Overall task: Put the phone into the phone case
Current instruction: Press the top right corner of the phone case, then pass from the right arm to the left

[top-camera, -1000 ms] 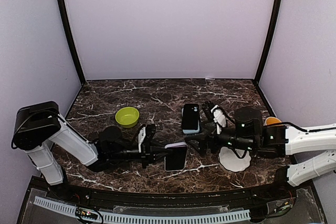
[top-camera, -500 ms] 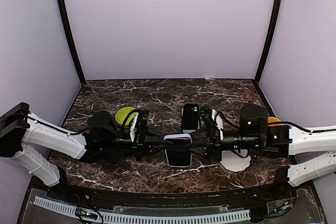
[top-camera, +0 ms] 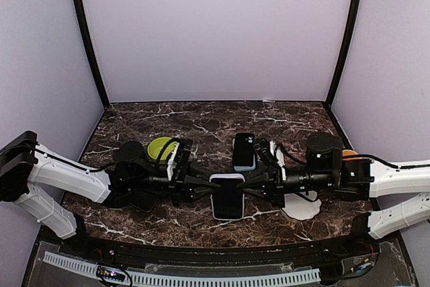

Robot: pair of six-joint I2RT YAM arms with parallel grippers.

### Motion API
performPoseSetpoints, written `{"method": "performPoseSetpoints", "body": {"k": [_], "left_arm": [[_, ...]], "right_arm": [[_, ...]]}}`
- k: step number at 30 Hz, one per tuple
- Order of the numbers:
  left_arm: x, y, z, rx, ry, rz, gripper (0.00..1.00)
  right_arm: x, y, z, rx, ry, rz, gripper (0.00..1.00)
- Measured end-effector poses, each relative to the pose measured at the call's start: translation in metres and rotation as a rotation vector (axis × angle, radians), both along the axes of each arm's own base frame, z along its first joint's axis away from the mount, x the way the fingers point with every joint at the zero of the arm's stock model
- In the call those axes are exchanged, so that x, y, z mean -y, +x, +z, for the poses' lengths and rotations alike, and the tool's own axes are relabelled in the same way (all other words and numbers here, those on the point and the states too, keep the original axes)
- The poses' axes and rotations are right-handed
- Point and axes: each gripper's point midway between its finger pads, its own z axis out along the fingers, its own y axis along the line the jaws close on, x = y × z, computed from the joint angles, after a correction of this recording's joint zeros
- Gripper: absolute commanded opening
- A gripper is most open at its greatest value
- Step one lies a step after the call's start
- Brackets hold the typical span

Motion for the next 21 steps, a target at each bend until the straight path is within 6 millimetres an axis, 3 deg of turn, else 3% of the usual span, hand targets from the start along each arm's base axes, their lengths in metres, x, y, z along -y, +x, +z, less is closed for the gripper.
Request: {"method": "performPoseSetpoints", "body": {"k": [6, 8, 11, 13, 14, 16, 17, 21], "left_arm": [[0.000, -0.008, 0.012, 0.000, -0.031, -0.035, 0.31], [0.001, -0.010, 0.012, 0.000, -0.031, -0.041, 0.25], [0.001, -0.011, 0.012, -0.005, -0.028, -0.046, 0.02], [0.002, -0.009, 0.012, -0.001, -0.028, -0.031, 0.00], [0.002, -0.008, 0.012, -0.001, -0.028, -0.024, 0.00], [0.002, -0.006, 0.011, -0.004, -0.027, -0.012, 0.00], [0.002, -0.006, 0.012, -0.007, -0.028, -0.011, 0.00], [0.001, -0.004, 0.014, -0.037, -0.029, -0.002, 0.00]], "right_arm": [[0.002, -0.004, 0.018, -0.002, 0.050, 0.010, 0.00], [0.003, -0.005, 0.027, 0.004, 0.072, 0.016, 0.00], [0.003, -0.006, 0.038, 0.017, 0.101, 0.018, 0.00], [0.004, -0.006, 0.040, 0.012, 0.109, 0.017, 0.00], [0.004, -0.005, 0.040, 0.014, 0.109, 0.011, 0.08], [0.004, -0.004, 0.040, 0.012, 0.108, 0.005, 0.39], [0.004, -0.003, 0.040, 0.009, 0.108, -0.001, 0.47], [0.003, 0.000, 0.048, 0.002, 0.140, -0.023, 0.54]]}}
